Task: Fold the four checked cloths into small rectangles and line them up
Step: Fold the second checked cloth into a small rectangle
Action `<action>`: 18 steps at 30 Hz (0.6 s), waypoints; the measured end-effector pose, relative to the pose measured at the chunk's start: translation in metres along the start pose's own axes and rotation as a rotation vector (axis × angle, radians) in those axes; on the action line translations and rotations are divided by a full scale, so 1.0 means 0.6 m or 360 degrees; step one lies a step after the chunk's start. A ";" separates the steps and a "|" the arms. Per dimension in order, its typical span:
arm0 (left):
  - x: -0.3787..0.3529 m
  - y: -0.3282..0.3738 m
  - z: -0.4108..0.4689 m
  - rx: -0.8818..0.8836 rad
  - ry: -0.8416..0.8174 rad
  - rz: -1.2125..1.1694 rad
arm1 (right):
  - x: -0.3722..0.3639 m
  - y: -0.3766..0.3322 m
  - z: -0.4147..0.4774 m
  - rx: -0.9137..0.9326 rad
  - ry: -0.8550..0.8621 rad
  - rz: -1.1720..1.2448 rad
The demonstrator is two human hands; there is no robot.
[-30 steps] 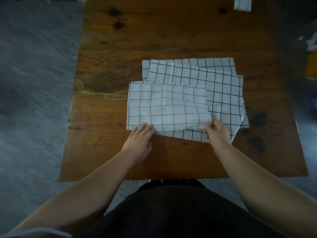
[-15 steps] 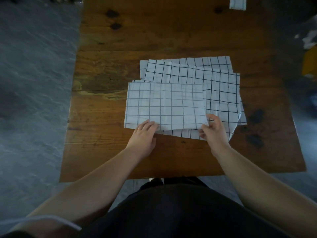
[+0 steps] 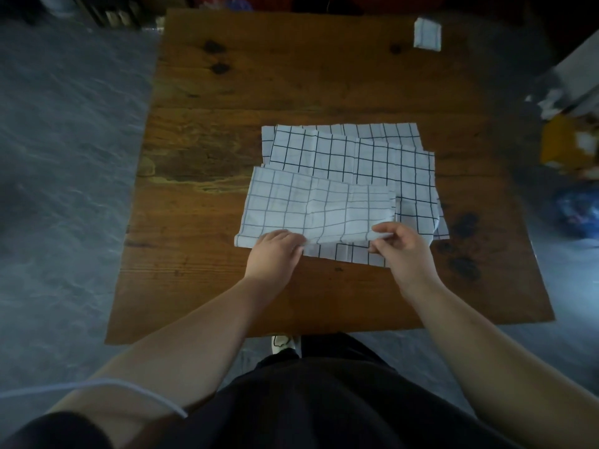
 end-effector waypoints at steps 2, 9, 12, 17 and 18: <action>0.020 0.003 -0.003 0.0004 0.0091 -0.0029 | 0.009 -0.015 -0.009 0.0045 0.0035 0.0002; 0.109 0.044 0.000 -0.0197 0.0096 -0.0062 | 0.052 -0.086 -0.044 0.0308 0.0229 -0.0193; 0.156 0.080 0.004 -0.0259 0.0078 -0.0008 | 0.076 -0.122 -0.063 0.0478 0.0329 -0.0289; 0.241 0.165 0.023 -0.0342 -0.0004 0.0166 | 0.129 -0.176 -0.087 0.0583 0.0610 -0.0545; 0.256 0.184 0.027 -0.0364 -0.0037 0.0212 | 0.137 -0.191 -0.093 0.0647 0.0653 -0.0593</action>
Point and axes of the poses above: each hand's wrist, its own z-axis towards the middle knuckle, its own x-axis out of the back of the hand, y = z × x, the point moved 7 cm from there along z, towards the middle knuckle, and after that the axes turned 1 degree about x, right-handed, at the moved point
